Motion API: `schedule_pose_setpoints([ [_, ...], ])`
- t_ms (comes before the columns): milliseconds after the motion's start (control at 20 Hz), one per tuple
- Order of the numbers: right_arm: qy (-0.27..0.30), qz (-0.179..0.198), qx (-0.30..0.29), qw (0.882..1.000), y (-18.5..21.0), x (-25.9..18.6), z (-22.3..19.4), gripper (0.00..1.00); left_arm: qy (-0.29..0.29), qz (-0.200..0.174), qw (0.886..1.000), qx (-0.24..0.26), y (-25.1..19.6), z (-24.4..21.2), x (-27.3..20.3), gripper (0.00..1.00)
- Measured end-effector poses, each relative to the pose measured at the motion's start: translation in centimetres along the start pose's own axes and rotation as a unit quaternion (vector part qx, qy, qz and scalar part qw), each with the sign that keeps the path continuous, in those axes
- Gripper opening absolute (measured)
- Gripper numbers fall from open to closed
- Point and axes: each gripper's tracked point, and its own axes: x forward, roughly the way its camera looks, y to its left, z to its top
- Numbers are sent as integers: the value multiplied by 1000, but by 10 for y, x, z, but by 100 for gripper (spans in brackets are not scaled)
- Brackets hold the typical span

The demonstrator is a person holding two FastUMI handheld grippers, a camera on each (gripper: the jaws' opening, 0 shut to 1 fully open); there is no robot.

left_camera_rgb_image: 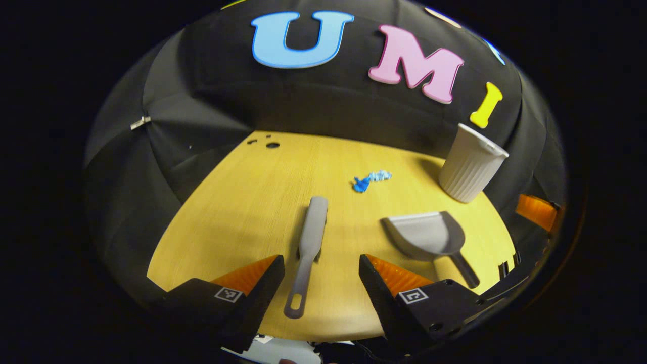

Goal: Pick up the small broom and dustpan from the desktop, sweep the trash into the dustpan with the broom, and then empty the trash into the garbage bin.

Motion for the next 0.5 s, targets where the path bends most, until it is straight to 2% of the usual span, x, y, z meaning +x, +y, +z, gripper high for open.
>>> schedule_pose_setpoints([
  [250,19,20,-9,1000,6,10,-12,98,90,7,996,18,17,-23,34,96],
  [350,33,28,-7,999,8,16,-18,98,141,-9,990,20,12,-33,48,96],
  [400,43,35,-2,998,9,20,-23,98,157,-13,987,28,12,-36,52,100],
  [450,55,47,2,997,11,24,-28,98,172,-12,984,36,13,-40,60,93],
  [500,66,57,5,996,12,28,-34,98,187,-6,982,40,15,-43,65,92],
])
